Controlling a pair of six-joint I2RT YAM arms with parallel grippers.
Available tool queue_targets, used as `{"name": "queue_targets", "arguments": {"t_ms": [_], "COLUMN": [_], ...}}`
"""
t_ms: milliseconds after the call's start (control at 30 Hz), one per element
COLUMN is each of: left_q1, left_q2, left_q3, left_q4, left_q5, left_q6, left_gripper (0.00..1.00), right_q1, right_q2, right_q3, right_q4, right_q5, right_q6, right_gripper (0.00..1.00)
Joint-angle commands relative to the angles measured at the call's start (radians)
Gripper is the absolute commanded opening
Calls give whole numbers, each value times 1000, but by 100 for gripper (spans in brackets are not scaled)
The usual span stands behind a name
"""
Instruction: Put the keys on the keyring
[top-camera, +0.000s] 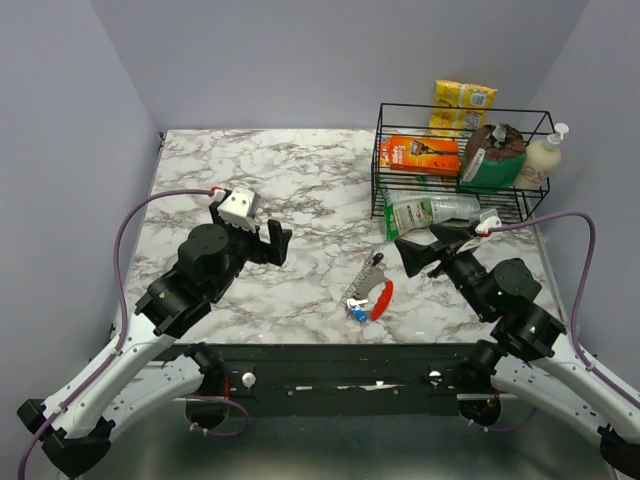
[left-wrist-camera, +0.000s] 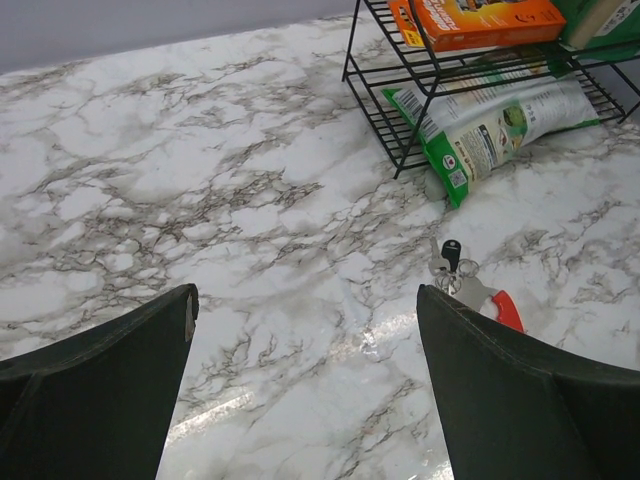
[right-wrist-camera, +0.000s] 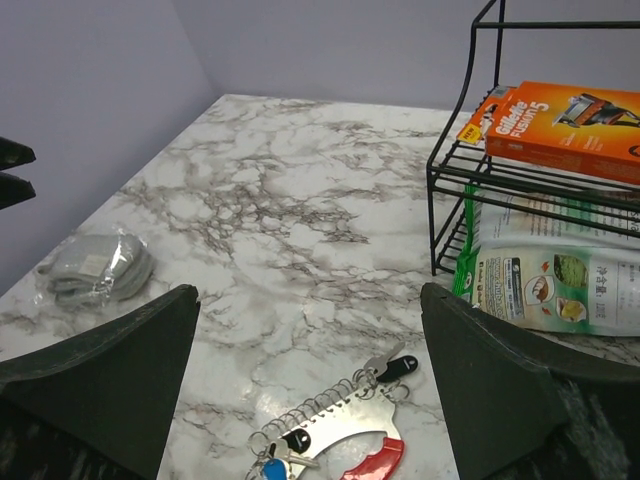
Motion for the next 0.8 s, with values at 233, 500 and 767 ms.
{"name": "queue_targets", "arguments": {"t_ms": [233,500,767], "left_q1": [-1,1,8], "left_q2": [91,202,294], "left_q3": [-28,-40,-53], "left_q4": [2,40,83], "left_q5": [-15,24,39], "left_q6": [-19,-50,-83], "left_gripper": [99,99,99], "right_q1": [3,3,5], "right_q2": [33,77,120], "right_q3": [-85,-125,-161], "right_q4": [59,89,109], "right_q5": [121,207,287], "right_q6": [-26,-18,-6], "right_gripper": [100,100,100]}}
